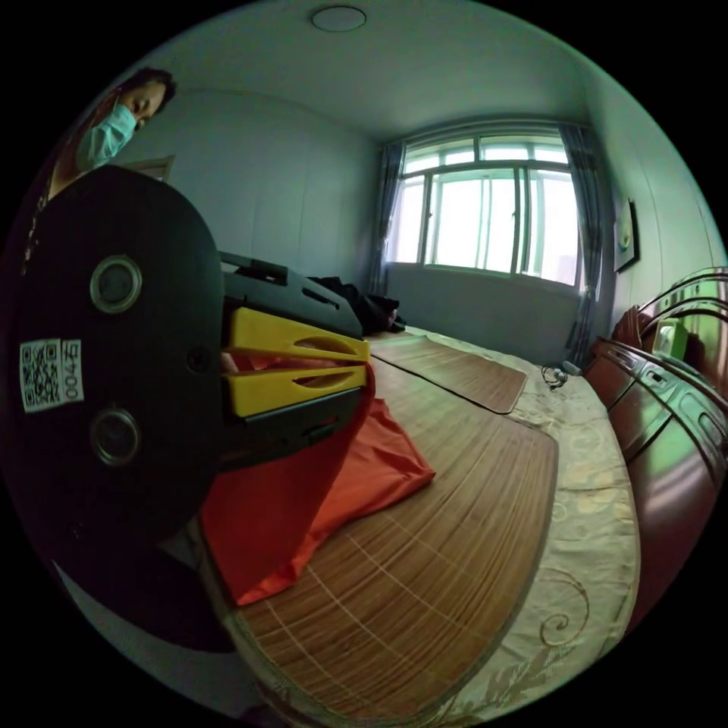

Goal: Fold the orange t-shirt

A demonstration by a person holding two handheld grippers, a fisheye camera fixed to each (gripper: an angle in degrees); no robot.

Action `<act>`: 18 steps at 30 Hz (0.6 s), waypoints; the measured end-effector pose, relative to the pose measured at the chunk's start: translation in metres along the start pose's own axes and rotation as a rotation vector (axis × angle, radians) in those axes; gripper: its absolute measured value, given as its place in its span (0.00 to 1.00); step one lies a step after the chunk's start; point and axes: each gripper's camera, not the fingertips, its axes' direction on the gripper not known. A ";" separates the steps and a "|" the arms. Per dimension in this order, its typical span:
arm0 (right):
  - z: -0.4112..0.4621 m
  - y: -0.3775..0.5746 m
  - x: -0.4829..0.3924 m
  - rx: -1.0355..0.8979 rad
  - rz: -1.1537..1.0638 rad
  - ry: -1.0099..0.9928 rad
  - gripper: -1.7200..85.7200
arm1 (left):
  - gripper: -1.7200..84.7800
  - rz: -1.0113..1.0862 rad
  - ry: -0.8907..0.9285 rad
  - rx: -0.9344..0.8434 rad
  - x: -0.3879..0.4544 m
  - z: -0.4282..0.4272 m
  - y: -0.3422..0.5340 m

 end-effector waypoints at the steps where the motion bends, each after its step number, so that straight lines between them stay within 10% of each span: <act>1: 0.021 -0.014 0.010 -0.009 0.013 0.017 0.01 | 0.05 -0.018 -0.015 -0.008 -0.006 0.012 -0.013; 18: 0.239 -0.128 0.214 0.011 0.365 0.025 0.18 | 0.07 -0.323 -0.064 0.128 -0.064 0.136 -0.093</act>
